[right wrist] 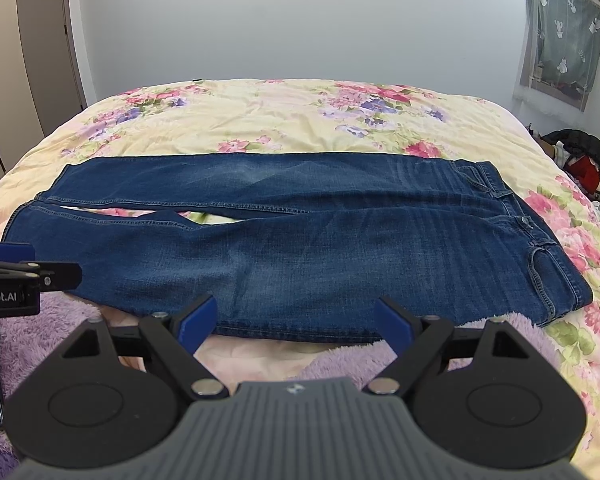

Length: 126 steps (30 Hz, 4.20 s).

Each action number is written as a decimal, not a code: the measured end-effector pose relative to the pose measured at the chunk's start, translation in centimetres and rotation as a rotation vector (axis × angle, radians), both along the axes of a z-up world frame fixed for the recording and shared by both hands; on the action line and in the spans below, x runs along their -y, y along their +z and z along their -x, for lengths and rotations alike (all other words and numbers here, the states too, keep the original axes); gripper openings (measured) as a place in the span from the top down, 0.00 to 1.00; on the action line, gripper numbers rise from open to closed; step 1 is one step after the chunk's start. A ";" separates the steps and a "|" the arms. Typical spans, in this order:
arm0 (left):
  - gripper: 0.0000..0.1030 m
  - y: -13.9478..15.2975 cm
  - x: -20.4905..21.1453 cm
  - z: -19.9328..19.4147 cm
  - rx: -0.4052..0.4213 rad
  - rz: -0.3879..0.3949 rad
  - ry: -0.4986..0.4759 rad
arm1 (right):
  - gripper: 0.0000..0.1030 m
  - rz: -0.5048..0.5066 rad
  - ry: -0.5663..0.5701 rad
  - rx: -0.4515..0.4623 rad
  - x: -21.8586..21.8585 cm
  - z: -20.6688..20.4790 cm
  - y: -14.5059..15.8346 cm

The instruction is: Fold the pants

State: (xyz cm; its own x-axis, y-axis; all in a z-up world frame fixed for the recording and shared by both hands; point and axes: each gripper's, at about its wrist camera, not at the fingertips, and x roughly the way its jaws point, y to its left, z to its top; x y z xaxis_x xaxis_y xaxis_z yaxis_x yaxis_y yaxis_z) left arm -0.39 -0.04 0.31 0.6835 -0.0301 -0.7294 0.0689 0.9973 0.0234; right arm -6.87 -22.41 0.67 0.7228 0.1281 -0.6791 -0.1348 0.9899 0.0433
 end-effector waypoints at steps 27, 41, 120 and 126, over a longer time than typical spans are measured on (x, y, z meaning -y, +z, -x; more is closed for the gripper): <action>0.28 1.4 -1.6 -0.1 0.029 -0.008 -0.015 | 0.20 -0.015 0.009 -0.001 0.9 -0.4 0.0; 0.38 6.4 -13.5 -1.8 0.030 -0.291 0.055 | 0.20 0.156 -0.025 0.107 14.5 -4.8 4.7; 0.96 -7.6 -19.1 -10.2 -0.142 -0.551 0.154 | 0.89 0.864 0.442 0.039 24.7 -9.1 -12.7; 0.97 -4.9 -20.5 -11.7 -0.047 -0.495 0.216 | 0.90 0.777 0.272 0.128 24.6 -11.8 -7.2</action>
State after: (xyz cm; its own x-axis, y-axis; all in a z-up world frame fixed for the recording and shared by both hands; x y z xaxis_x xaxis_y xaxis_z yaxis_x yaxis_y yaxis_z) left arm 11.30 20.49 -4.63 0.6023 0.4622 -0.6508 -0.1242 0.8596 0.4956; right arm 4.89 -46.97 -6.54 0.8117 -0.1619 -0.5611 -0.3315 0.6633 -0.6709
